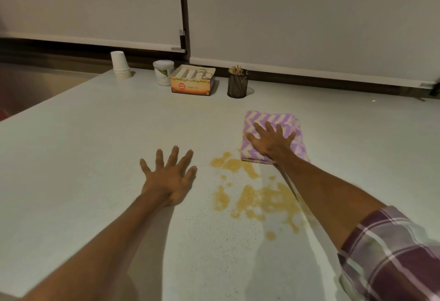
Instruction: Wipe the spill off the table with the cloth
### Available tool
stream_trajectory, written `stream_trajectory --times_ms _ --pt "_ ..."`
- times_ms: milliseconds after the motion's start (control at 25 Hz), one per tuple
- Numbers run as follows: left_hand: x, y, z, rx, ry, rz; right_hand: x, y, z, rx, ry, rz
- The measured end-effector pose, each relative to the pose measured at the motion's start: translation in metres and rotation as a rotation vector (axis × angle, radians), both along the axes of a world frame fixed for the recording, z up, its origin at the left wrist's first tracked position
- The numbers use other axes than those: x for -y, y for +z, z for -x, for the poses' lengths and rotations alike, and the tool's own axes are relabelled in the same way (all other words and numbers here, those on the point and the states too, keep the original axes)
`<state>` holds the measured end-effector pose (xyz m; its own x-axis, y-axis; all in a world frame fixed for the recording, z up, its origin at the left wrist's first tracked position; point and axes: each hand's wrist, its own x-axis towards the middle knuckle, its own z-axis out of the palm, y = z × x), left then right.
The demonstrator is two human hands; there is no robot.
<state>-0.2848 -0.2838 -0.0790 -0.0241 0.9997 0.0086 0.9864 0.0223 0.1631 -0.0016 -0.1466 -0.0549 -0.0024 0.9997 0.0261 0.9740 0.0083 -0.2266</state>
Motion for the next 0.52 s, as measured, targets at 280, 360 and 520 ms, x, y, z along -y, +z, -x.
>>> stream_trajectory --times_ms 280,360,520 --pt "0.005 0.007 -0.003 0.024 -0.029 0.014 0.043 -0.012 0.087 0.027 0.133 0.005" --pt "0.005 0.009 -0.003 0.028 -0.031 0.033 0.055 -0.016 0.084 0.029 0.127 -0.014" --pt "0.010 0.014 -0.003 0.089 -0.045 -0.003 0.071 -0.002 0.113 0.009 0.004 -0.001"
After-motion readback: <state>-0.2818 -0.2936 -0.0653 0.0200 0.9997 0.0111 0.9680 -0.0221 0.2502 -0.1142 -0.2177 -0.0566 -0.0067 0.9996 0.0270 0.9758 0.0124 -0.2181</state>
